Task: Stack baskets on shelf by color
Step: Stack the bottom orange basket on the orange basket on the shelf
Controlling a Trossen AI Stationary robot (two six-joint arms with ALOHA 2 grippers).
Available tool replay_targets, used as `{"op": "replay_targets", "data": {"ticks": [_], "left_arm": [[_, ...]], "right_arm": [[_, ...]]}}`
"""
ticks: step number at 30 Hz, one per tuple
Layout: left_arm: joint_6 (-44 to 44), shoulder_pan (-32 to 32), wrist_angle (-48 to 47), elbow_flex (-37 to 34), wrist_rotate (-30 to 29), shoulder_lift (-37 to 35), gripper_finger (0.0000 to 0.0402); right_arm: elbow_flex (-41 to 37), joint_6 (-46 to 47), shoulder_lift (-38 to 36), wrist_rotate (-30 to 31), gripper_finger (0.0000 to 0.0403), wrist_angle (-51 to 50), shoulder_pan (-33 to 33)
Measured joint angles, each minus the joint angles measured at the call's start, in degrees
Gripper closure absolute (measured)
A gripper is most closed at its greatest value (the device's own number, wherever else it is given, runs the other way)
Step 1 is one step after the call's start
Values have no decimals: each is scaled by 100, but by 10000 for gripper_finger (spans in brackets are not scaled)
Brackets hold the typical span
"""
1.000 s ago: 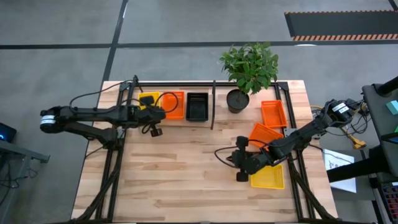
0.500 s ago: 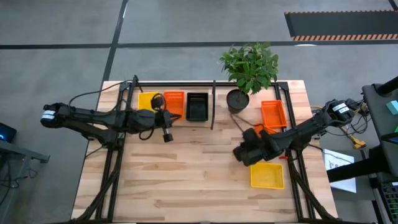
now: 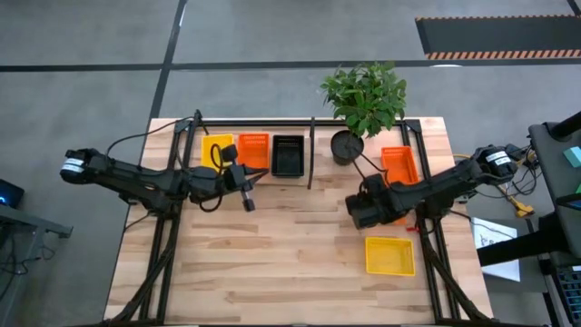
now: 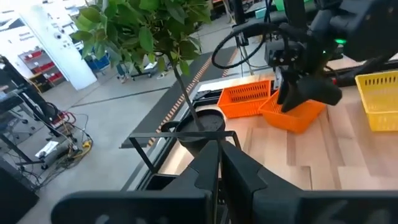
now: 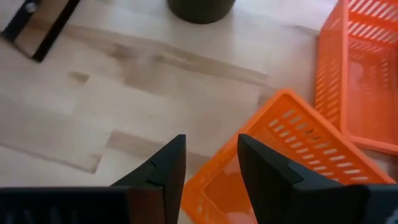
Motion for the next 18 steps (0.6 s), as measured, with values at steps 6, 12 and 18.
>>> {"op": "replay_targets", "data": {"ticks": [6, 12, 18], "left_arm": [[-25, -43, 257, -3, -41, -1, 401], [26, -136, 290, -33, -43, 73, 402], [40, -136, 297, -31, -47, 76, 401]], "right_arm": [[-127, 298, 154, 69, 268, 15, -229], [-127, 639, 459, -59, 270, 14, -274], [-140, 900, 685, -222, 271, 19, -273]]}}
